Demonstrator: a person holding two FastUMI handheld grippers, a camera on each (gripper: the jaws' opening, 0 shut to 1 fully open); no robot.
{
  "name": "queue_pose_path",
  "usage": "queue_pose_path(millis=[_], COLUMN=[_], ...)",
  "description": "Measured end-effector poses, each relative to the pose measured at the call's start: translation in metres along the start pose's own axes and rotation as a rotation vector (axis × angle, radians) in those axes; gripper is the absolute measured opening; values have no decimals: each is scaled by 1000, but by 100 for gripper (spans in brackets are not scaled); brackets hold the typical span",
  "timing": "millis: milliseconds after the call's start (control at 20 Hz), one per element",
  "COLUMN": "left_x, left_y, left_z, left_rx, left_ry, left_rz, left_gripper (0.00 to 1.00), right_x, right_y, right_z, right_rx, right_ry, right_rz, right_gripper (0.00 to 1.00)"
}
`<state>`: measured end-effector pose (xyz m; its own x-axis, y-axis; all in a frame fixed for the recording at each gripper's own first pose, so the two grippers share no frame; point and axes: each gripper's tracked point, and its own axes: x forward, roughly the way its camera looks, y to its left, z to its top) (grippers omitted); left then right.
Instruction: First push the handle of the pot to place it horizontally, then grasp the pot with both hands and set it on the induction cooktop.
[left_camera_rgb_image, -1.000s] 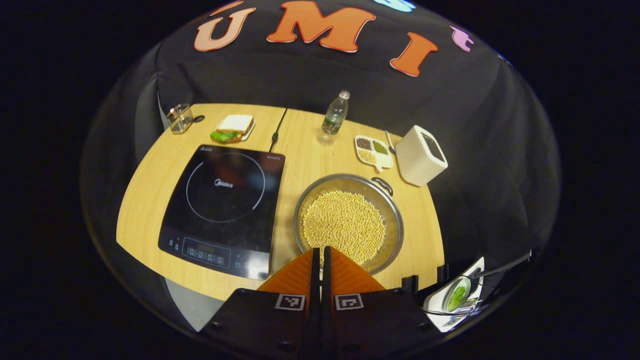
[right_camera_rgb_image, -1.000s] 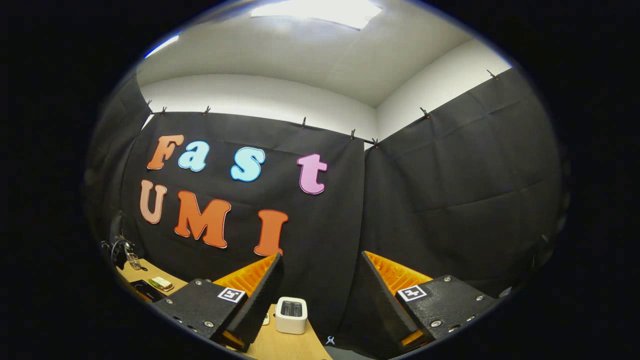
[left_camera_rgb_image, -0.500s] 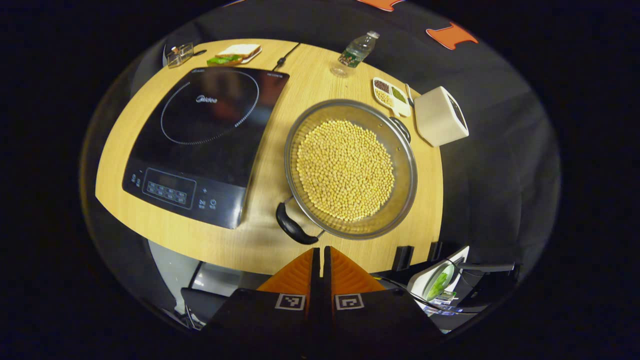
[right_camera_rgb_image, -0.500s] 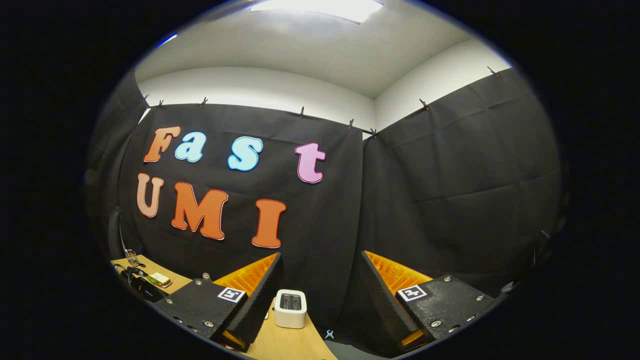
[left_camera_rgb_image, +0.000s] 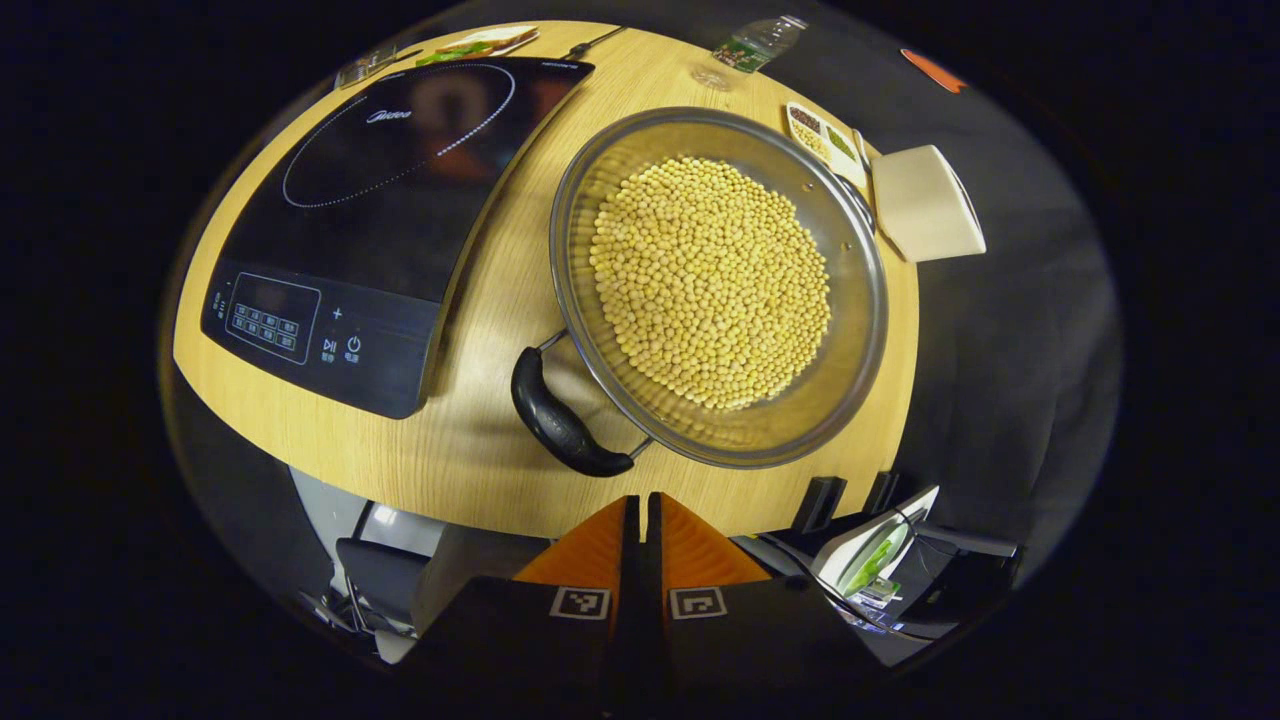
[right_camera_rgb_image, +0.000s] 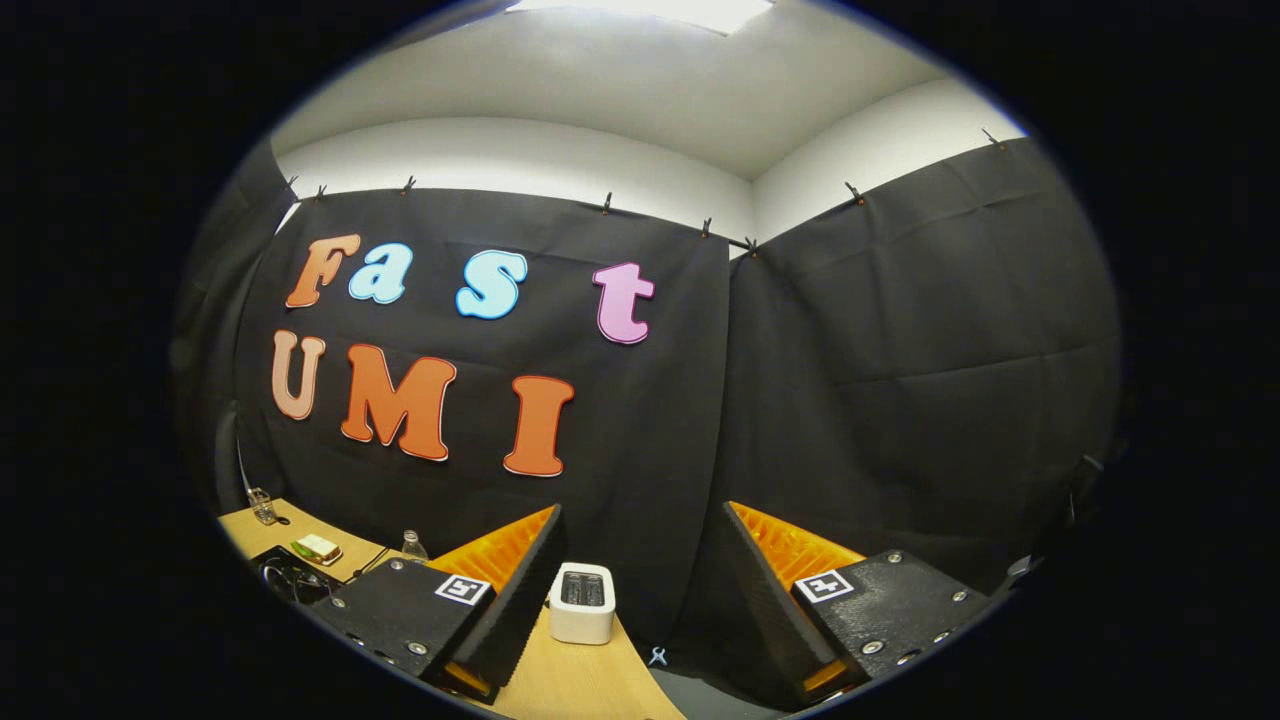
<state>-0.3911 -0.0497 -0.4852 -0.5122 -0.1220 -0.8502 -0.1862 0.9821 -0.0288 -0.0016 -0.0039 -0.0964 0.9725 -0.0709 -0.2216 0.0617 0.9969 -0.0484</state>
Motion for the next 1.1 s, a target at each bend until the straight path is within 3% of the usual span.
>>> queue_pose_path(millis=[300, 750, 950, 1100], left_x=[15, 10, 21, 26], left_y=[13, 45, 40, 39], left_z=[6, 62, 90, 114], left_rx=[-52, 81, 75, 162], left_ry=[39, -72, -112, -177], left_rz=[-5, 201, 239, 283], left_gripper=[8, 7, 8, 8], right_x=[7, 12, 15, 15], right_y=[9, 22, 31, 36], right_z=[-13, -24, -29, -31], right_rx=[-6, -1, 0, -7], right_ry=[31, 69, 86, 90], right_rz=[-6, -6, 4, 11], right_gripper=[95, 95, 95, 95])
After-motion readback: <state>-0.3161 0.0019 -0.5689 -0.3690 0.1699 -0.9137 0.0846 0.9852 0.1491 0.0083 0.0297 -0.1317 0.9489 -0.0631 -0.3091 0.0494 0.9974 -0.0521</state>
